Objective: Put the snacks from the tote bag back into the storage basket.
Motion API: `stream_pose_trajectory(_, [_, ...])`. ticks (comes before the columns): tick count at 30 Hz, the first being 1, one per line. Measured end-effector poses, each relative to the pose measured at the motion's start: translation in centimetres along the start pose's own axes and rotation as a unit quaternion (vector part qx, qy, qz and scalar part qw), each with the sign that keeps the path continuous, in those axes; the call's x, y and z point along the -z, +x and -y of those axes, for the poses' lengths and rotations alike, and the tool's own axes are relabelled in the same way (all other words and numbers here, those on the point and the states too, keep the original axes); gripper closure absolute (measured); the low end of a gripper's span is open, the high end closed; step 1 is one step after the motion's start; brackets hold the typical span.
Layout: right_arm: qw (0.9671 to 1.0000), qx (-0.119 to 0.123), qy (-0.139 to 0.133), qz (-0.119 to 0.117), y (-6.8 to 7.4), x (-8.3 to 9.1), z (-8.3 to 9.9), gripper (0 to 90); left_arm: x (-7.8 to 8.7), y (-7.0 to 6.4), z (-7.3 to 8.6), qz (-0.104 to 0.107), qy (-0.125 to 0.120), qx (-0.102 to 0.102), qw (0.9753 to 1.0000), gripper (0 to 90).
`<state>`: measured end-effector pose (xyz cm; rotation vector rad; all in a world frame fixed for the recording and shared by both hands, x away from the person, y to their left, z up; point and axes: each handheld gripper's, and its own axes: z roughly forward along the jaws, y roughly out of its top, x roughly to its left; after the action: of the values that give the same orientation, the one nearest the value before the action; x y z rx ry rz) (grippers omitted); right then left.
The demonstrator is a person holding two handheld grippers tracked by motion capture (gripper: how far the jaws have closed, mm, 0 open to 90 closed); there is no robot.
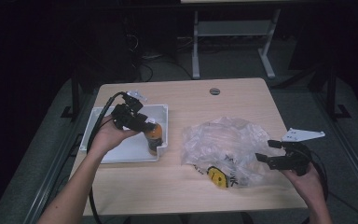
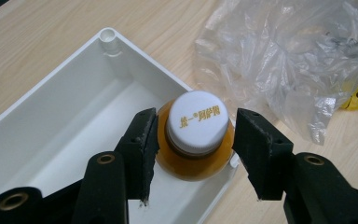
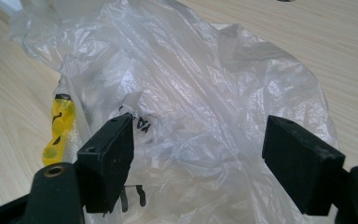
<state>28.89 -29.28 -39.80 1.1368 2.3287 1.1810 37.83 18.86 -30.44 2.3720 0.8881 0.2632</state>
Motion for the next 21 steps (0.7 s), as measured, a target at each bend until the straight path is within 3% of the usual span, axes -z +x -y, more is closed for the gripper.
stream_pose_trajectory(21, [1.0000, -0.007, -0.003, 0.006, -0.2, 0.2, 0.4, 24.4, 0.9, 0.1, 1.7, 0.007, -0.017, 0.003, 0.9998, 45.2])
